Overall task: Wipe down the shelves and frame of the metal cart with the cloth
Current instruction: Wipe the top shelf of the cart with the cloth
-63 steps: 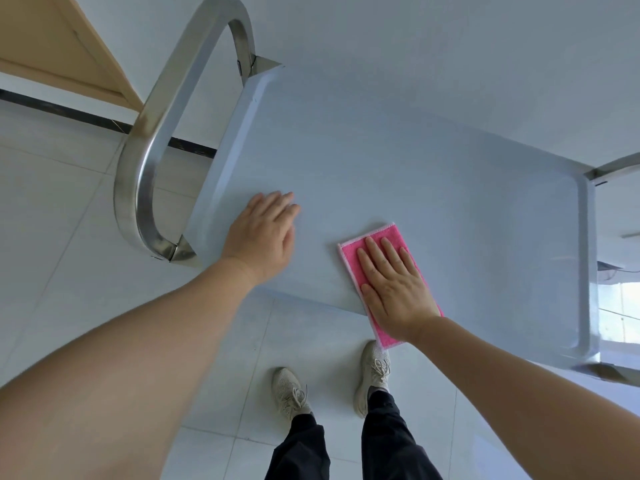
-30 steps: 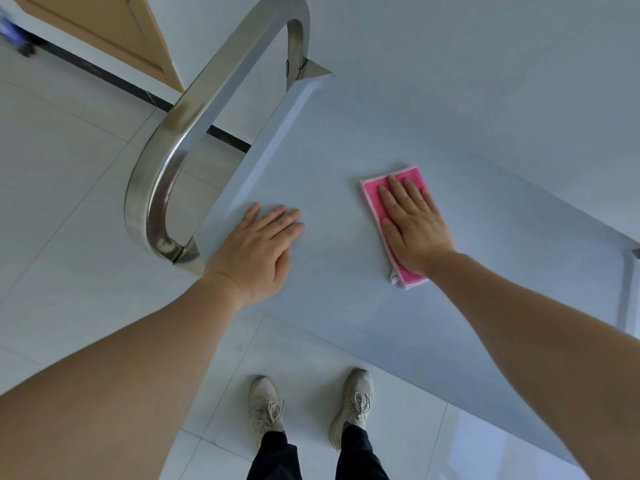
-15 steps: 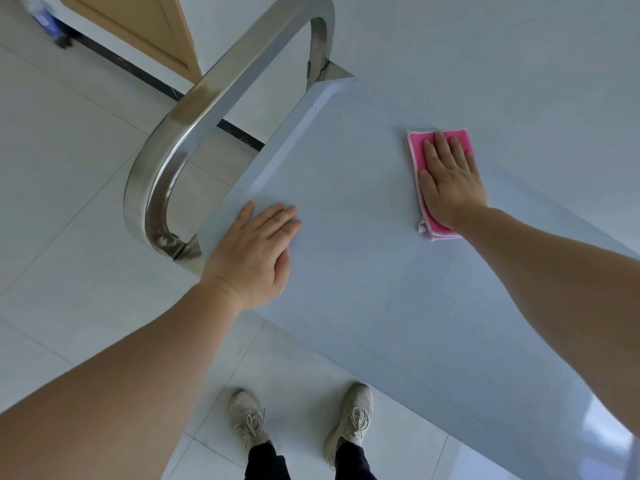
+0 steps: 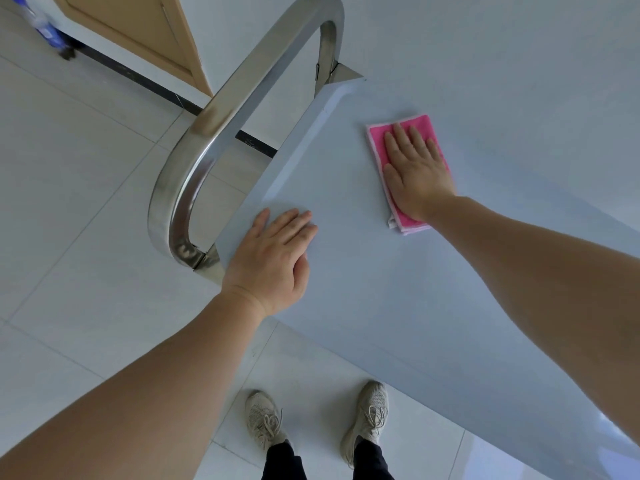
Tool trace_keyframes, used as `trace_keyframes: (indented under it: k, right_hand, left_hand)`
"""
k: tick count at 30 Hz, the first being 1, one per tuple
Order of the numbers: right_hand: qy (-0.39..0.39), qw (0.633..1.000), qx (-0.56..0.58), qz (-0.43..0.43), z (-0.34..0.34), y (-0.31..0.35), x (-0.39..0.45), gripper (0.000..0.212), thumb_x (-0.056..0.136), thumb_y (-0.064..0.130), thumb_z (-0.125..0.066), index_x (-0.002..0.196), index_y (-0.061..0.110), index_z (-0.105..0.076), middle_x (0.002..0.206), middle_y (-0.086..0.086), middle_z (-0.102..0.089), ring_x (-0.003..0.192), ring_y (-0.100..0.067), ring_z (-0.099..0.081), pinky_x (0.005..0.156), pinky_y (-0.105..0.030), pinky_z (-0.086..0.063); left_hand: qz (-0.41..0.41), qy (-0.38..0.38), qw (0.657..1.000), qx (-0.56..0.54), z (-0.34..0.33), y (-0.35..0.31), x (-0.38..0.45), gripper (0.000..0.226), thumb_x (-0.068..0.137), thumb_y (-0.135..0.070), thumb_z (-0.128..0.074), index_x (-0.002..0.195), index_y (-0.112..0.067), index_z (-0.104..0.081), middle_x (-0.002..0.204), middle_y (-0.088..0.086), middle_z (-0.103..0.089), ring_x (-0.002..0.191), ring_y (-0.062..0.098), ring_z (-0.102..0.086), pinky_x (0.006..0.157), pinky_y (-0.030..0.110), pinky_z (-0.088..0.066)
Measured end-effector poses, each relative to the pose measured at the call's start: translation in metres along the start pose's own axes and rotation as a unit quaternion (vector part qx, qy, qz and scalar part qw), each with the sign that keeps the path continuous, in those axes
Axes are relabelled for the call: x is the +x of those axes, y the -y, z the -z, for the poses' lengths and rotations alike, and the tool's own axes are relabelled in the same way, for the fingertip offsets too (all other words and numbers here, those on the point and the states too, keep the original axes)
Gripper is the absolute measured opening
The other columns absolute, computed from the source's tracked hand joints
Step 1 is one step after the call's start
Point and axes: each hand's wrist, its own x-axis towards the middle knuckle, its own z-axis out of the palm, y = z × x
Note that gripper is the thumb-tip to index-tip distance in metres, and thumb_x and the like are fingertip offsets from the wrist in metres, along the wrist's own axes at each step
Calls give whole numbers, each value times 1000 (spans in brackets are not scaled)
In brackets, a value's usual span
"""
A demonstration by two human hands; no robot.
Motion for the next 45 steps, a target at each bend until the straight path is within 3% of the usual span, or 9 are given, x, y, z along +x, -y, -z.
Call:
trace_keyframes:
  k: [7, 19, 30, 34, 40, 45]
  right_hand:
    - [15, 999, 3, 36, -10, 55, -58, 62, 92, 46, -7, 149, 21, -4, 158, -1, -4, 145, -22, 1, 117, -37, 5]
    - [33, 998, 18, 51, -27, 121, -134, 58, 93, 47, -3, 146, 24, 7, 152, 5, 12, 140, -15, 17, 115, -37, 13]
    - [7, 998, 16, 54, -23, 98, -116, 59, 94, 46, -8, 148, 24, -8, 155, 7, -1, 142, -12, 9, 116, -34, 10]
    - [5, 1000, 0, 22, -18, 71, -84, 58, 94, 45, -11, 149, 25, -6, 158, 4, -6, 145, -18, 0, 117, -34, 7]
    - [9, 999, -24, 37, -9, 37, -36, 58, 94, 45, -8, 148, 26, -1, 158, 3, -2, 145, -17, 4, 118, -36, 4]
    - [8, 999, -22, 42, -7, 26, -19, 58, 93, 47, -5, 147, 29, 4, 158, 6, 2, 145, -15, 7, 118, -35, 6]
  left_hand:
    - [22, 7, 1000, -5, 4, 0, 0, 55, 82, -24, -26, 126, -8, -53, 140, 8, -47, 131, 25, -40, 111, 51, -25]
    - [53, -11, 999, -6, 4, 1, -1, 58, 83, -27, -23, 132, -7, -48, 141, 10, -46, 134, 27, -36, 113, 49, -21]
    - [50, 16, 998, 23, 1, 2, 0, 66, 82, -31, -12, 137, -7, -40, 149, 9, -35, 140, 26, -23, 117, 45, -11]
    - [52, 23, 998, 19, 0, 3, 0, 67, 82, -31, -10, 139, -9, -37, 151, 6, -30, 141, 23, -18, 117, 43, -6]
    - [63, 21, 998, 13, 0, 3, 0, 60, 83, -26, -25, 137, -8, -40, 150, 5, -33, 140, 24, -23, 117, 40, -3]
    - [67, 17, 998, 10, 4, 1, -1, 66, 81, -29, -13, 135, -7, -45, 147, 6, -38, 138, 24, -28, 117, 40, -8]
